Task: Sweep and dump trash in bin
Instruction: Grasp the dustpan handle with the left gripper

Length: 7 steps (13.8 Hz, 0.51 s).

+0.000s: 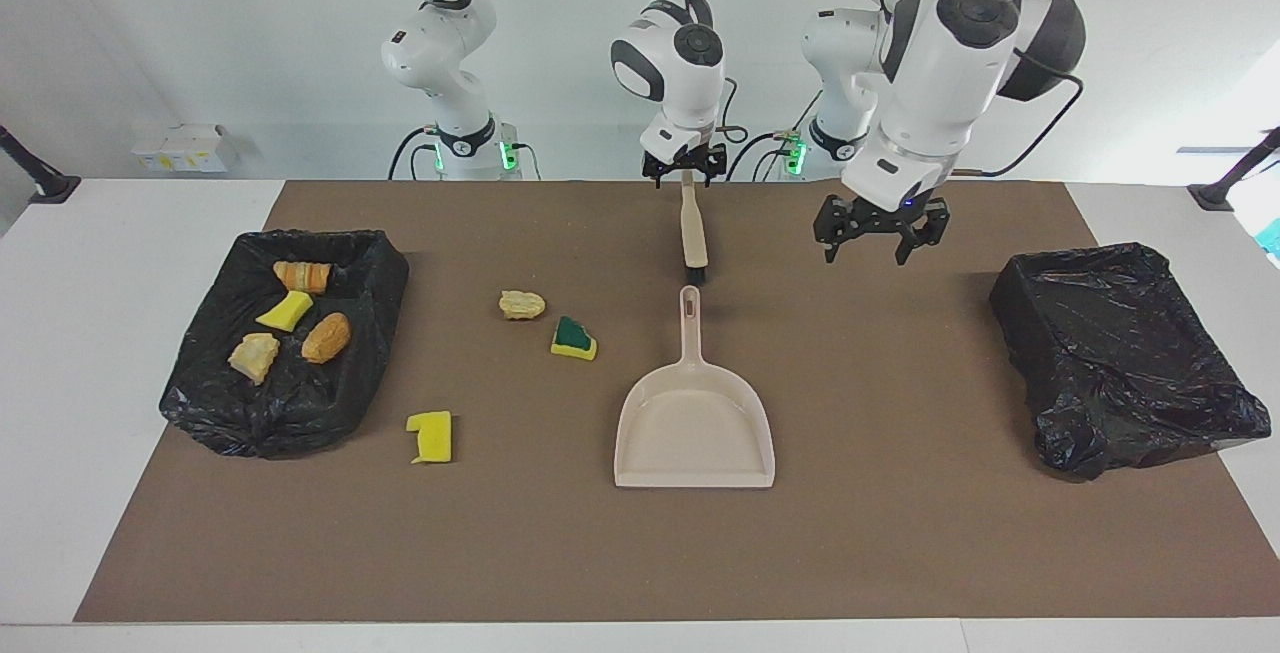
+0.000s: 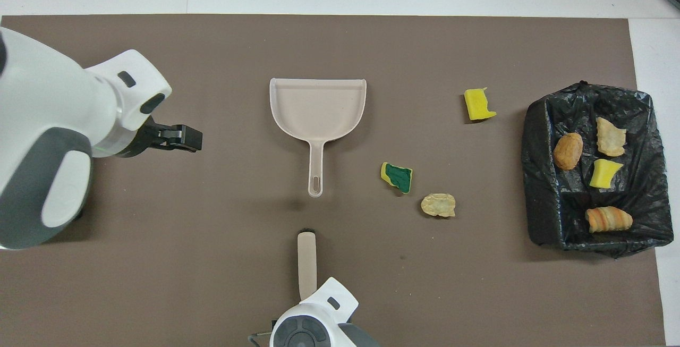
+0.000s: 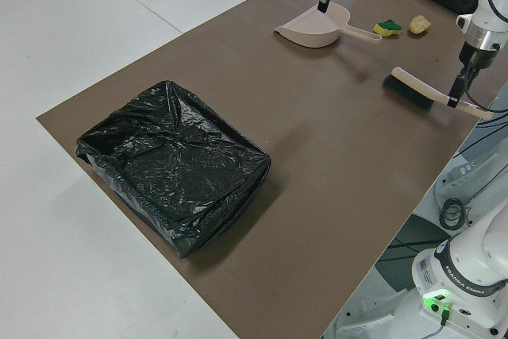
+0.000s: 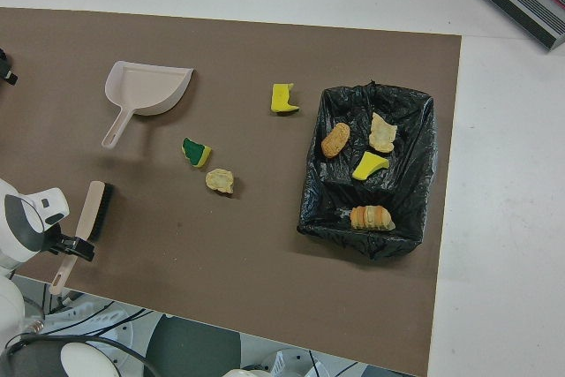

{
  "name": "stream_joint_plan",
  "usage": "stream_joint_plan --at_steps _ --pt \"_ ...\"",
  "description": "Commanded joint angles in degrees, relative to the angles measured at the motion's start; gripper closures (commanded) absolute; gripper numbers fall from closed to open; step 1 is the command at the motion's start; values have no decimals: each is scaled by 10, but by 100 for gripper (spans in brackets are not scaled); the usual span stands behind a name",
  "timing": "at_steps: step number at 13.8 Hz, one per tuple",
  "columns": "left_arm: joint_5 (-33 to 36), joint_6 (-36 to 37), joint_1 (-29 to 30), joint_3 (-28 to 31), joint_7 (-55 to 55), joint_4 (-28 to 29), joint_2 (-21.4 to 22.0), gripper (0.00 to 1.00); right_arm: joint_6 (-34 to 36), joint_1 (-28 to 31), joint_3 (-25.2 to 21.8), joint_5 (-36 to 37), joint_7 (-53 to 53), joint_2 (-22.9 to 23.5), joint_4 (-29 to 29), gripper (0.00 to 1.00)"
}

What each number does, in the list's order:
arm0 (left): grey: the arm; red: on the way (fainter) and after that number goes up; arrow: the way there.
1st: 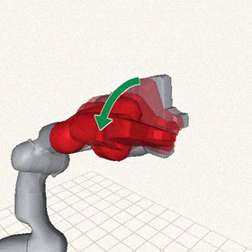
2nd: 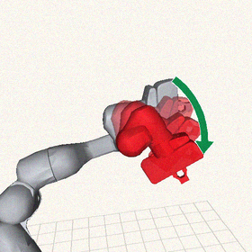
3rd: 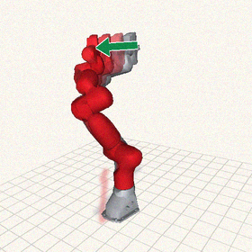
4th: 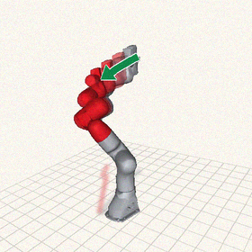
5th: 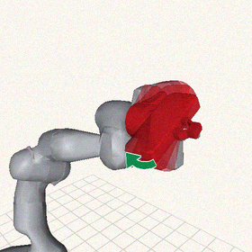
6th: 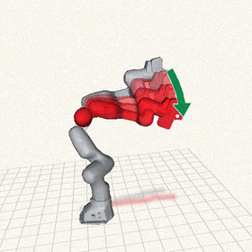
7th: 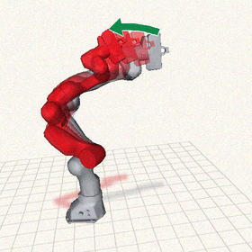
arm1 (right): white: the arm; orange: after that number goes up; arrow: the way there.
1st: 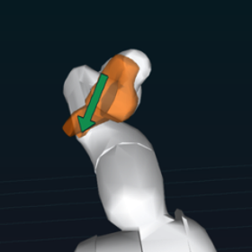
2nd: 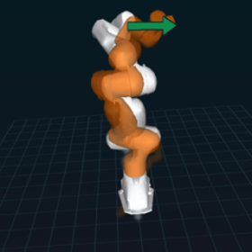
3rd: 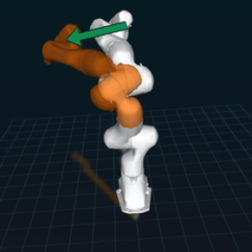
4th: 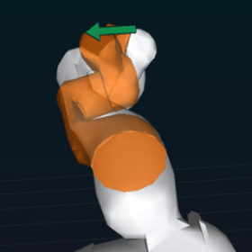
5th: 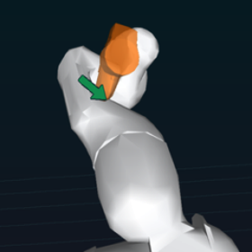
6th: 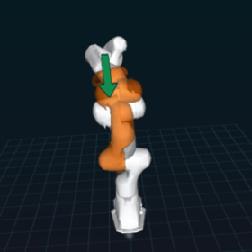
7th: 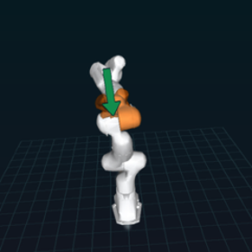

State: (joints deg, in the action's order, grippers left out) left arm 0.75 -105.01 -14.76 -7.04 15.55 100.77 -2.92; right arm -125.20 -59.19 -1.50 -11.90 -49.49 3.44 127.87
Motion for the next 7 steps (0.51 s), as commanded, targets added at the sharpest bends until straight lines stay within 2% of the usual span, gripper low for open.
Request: stream_joint_plan --at_steps 1,5,6,7 --pt "4 -31 -34 9 38 6 -23 0 -22 -7 -2 -9 -6 0 12 5" --pt "6 -79 -83 9 115 3 -70 0 -20 -7 -2 -10 -2 0 12 21" --pt "6 -89 -93 9 123 3 -78 0 -18 -7 -2 -10 -1 0 12 33" --pt "6 -93 -98 9 130 1 -88 0 -14 -7 -2 -10 1 0 12 52"
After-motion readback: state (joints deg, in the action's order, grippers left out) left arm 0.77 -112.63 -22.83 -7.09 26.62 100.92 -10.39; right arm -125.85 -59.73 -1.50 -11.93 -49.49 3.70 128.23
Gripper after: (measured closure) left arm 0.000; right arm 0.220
